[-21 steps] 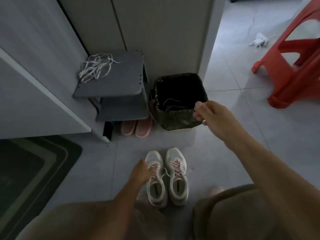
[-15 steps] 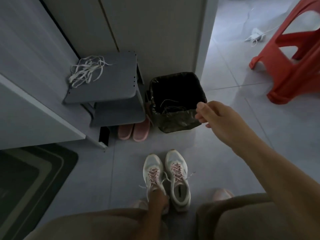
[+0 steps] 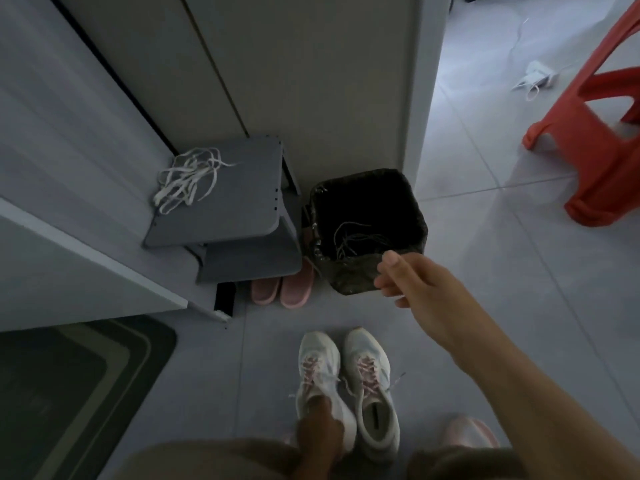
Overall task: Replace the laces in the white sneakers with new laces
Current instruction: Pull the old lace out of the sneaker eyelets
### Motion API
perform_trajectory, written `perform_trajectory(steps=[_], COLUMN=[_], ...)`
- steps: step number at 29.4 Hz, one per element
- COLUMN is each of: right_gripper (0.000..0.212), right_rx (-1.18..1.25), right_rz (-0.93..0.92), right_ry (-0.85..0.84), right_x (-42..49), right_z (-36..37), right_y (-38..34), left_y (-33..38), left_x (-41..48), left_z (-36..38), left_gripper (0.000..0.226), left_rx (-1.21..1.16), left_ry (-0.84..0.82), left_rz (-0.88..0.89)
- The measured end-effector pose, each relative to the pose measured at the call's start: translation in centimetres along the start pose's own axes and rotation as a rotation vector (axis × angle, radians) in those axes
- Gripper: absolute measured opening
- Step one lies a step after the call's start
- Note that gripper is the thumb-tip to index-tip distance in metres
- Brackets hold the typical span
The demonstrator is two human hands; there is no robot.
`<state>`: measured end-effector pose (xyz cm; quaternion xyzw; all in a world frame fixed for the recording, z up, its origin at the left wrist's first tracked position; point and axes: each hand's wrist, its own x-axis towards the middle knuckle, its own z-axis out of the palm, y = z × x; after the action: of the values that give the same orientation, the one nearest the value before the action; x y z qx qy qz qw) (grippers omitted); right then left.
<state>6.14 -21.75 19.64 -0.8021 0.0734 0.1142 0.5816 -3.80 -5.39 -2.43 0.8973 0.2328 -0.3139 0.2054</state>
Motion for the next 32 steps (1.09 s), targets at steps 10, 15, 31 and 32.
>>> perform_trajectory(steps=[10, 15, 31, 32], right_gripper=[0.045, 0.075, 0.085, 0.086], right_rx=[0.021, 0.524, 0.567, 0.553], right_rz=[-0.06, -0.035, 0.127, 0.131], right_ry=[0.053, -0.017, -0.021, -0.036], right_x=[-6.7, -11.3, -18.0, -17.6], right_z=[1.6, 4.1, 7.8, 7.9], right_y=[-2.5, -5.4, -3.5, -2.8], left_y=[2.8, 0.2, -7.4, -7.5], left_x=[-15.3, -22.6, -27.1, -27.0], left_z=[-11.3, -12.8, -17.2, -16.7], left_gripper=[0.009, 0.023, 0.081, 0.075], left_rx=[0.116, 0.168, -0.176, -0.116], left_ry=[0.761, 0.904, 0.506, 0.561], left_rz=[0.728, 0.96, 0.849, 0.852])
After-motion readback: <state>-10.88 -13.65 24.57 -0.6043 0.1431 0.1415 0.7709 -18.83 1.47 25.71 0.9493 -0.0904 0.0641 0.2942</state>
